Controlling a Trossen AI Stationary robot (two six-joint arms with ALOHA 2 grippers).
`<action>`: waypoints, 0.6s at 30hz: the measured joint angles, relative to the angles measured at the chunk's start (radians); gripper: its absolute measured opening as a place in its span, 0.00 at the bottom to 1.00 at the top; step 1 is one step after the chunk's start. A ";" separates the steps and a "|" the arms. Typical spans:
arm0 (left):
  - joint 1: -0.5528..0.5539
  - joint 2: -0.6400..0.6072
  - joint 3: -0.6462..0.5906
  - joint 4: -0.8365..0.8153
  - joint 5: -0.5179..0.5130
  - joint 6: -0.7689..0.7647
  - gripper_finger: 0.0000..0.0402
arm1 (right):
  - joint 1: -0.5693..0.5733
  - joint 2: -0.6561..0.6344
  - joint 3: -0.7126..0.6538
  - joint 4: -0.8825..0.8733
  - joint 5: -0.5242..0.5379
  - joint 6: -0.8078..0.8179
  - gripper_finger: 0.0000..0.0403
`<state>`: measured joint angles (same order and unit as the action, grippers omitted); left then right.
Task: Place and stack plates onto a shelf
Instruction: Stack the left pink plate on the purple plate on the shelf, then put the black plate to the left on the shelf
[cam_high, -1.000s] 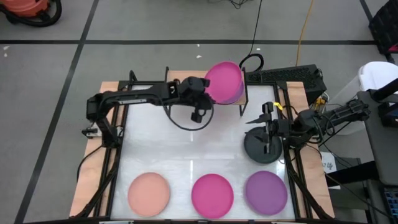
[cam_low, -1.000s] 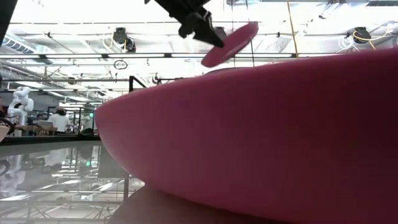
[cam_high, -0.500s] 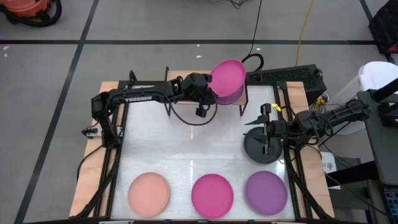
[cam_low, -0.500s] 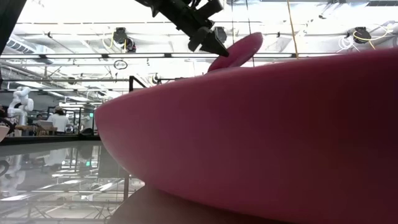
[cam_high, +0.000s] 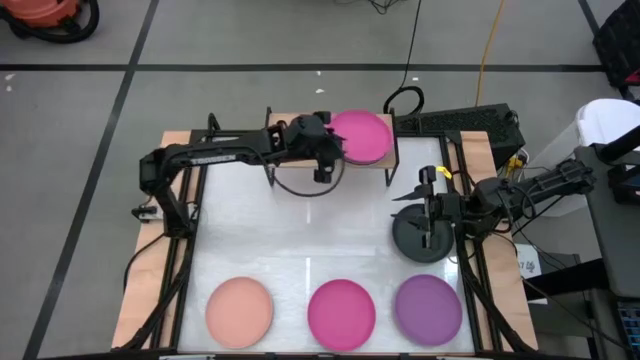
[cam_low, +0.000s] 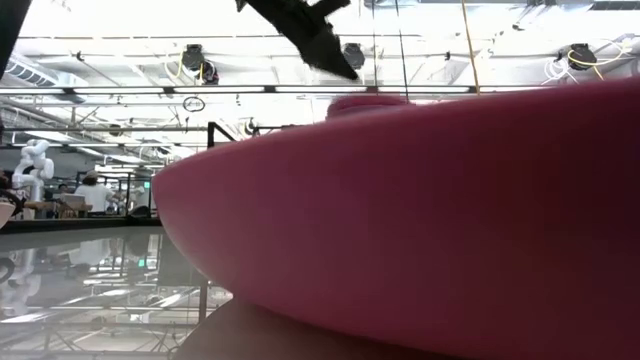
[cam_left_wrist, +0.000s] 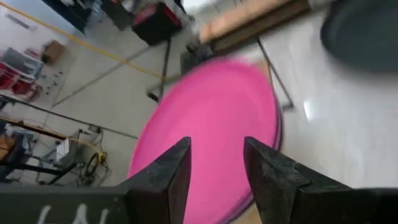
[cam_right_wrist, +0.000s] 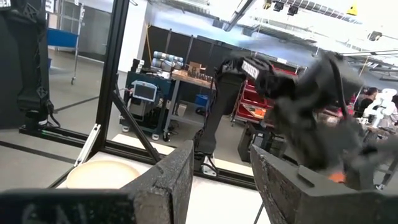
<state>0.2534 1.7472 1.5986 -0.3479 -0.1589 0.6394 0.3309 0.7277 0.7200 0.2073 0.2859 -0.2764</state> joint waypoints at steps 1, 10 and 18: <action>-0.006 -0.019 0.000 0.005 0.000 -0.017 0.38 | 0.000 0.000 0.000 -0.001 0.000 0.000 0.36; -0.096 -0.213 -0.002 -0.038 0.000 -0.179 0.38 | 0.000 0.000 0.000 -0.002 0.001 0.021 0.36; -0.257 -0.424 -0.155 0.058 -0.052 -0.255 0.38 | -0.002 0.000 0.000 -0.003 0.001 0.045 0.36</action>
<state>-0.0038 1.3234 1.4439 -0.2899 -0.2108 0.3842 0.3290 0.7277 0.7200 0.2043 0.2871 -0.2314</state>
